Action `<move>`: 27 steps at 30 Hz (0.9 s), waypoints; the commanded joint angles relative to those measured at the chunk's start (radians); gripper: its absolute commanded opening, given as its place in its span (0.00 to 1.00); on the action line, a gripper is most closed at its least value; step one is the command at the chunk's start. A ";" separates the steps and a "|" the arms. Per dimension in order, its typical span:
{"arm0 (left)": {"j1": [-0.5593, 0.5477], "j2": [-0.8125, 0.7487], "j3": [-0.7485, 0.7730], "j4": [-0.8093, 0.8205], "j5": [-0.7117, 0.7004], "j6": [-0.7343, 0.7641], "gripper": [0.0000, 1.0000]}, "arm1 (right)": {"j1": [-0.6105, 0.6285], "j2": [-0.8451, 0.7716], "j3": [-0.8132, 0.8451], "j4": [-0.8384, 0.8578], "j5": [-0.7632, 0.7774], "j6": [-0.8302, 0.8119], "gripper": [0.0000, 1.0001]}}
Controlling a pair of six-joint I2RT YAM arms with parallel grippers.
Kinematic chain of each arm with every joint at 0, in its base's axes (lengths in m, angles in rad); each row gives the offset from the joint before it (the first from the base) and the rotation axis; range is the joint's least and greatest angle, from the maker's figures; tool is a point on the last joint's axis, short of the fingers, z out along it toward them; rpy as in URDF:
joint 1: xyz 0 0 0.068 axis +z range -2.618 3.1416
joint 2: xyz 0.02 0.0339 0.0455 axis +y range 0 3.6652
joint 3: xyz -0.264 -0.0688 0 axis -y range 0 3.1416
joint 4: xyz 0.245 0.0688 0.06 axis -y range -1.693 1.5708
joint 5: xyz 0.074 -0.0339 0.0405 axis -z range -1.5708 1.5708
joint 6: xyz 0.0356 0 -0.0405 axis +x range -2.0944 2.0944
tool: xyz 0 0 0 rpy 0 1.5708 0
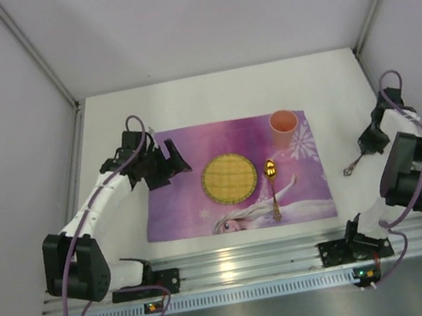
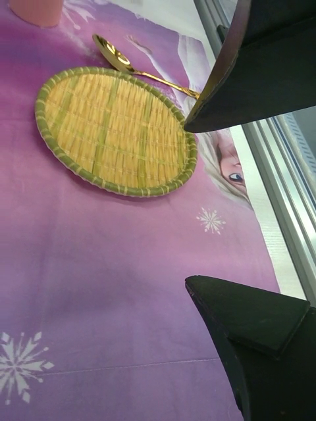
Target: Set the dinner table for one person
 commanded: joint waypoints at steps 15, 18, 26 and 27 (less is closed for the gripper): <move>-0.314 0.163 0.492 0.207 0.172 -0.063 0.94 | 0.647 -0.341 0.521 -0.308 -0.169 0.341 0.00; -0.382 0.253 0.584 0.238 0.231 -0.068 0.91 | 0.702 -0.367 0.520 -0.307 -0.193 0.375 0.00; -0.539 0.419 0.681 0.320 0.276 -0.103 0.87 | 0.723 -0.432 0.498 -0.311 -0.221 0.380 0.00; -0.566 0.427 0.690 0.331 0.281 -0.106 0.85 | 0.723 -0.440 0.495 -0.311 -0.219 0.380 0.00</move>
